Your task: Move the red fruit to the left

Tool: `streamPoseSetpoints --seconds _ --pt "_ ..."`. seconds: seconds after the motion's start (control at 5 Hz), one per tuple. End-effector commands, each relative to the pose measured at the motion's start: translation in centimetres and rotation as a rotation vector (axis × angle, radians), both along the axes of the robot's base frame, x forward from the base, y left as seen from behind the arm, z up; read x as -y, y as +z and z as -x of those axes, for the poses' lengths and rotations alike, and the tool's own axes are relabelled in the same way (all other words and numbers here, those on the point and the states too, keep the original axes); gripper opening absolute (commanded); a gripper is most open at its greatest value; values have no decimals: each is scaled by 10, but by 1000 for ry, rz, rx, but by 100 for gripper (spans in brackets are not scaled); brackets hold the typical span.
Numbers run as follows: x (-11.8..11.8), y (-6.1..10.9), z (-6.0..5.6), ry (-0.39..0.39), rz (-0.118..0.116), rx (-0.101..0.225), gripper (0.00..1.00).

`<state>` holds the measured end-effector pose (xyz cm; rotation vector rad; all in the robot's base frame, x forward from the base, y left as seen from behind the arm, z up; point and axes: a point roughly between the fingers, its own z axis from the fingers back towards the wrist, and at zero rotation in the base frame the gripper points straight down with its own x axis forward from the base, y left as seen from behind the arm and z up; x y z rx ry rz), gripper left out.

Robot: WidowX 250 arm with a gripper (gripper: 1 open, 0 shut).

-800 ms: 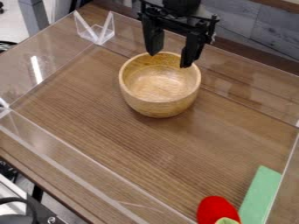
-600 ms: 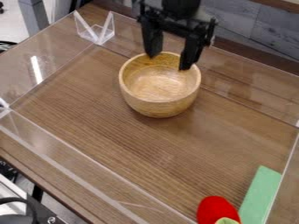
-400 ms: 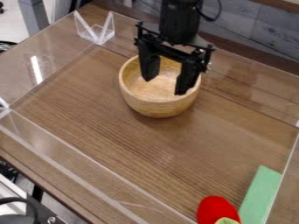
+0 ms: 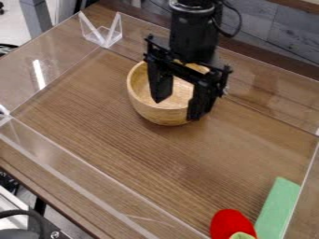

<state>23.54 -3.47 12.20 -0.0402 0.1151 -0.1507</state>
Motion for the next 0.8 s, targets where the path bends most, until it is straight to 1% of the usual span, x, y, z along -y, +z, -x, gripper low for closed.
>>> streamPoseSetpoints --seconds 0.0,0.2,0.4,0.6 --pt "15 11 17 -83 27 54 100" --pt "33 9 34 -168 45 74 100" --pt "52 1 48 -240 63 93 100" --pt "68 -11 57 -271 75 105 100"
